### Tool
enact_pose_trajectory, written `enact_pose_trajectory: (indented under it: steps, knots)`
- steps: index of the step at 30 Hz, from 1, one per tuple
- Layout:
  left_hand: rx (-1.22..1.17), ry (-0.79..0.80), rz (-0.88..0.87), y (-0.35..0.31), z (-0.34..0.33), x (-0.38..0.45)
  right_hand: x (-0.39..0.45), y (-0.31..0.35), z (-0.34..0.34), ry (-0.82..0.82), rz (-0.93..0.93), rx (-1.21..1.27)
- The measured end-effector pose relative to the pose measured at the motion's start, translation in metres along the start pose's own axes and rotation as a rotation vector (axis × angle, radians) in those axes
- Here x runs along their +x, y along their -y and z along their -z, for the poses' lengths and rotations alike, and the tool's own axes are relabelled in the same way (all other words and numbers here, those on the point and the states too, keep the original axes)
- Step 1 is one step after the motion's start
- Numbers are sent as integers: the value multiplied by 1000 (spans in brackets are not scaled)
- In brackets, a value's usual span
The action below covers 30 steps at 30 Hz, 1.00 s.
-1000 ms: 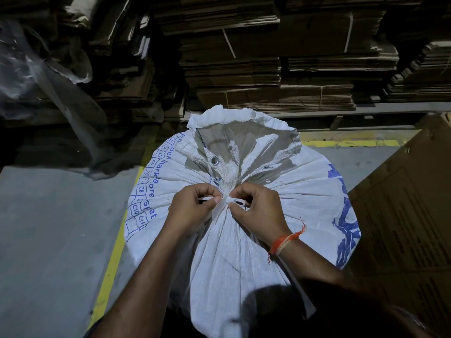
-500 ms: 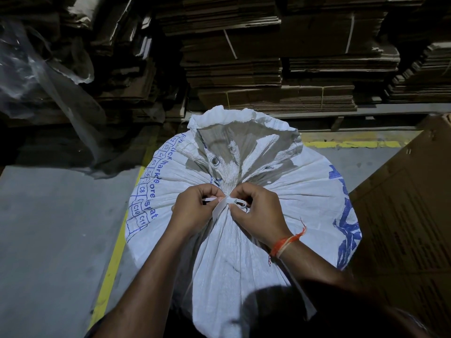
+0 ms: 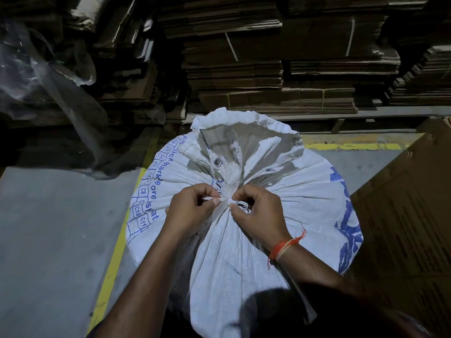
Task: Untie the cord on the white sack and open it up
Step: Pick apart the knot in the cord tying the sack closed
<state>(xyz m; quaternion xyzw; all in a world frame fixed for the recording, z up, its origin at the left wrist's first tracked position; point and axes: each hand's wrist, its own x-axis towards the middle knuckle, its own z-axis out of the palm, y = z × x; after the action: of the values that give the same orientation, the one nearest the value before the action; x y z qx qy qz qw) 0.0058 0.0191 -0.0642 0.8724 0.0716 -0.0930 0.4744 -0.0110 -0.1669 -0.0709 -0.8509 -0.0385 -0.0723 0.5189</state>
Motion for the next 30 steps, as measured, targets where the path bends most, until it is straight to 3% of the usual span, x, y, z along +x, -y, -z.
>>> enact_pose_trajectory:
  steps: [30]
  knots:
    - [-10, -30, -51, 6, -6, 4, 0, -1, 0, 19, -38, 7]
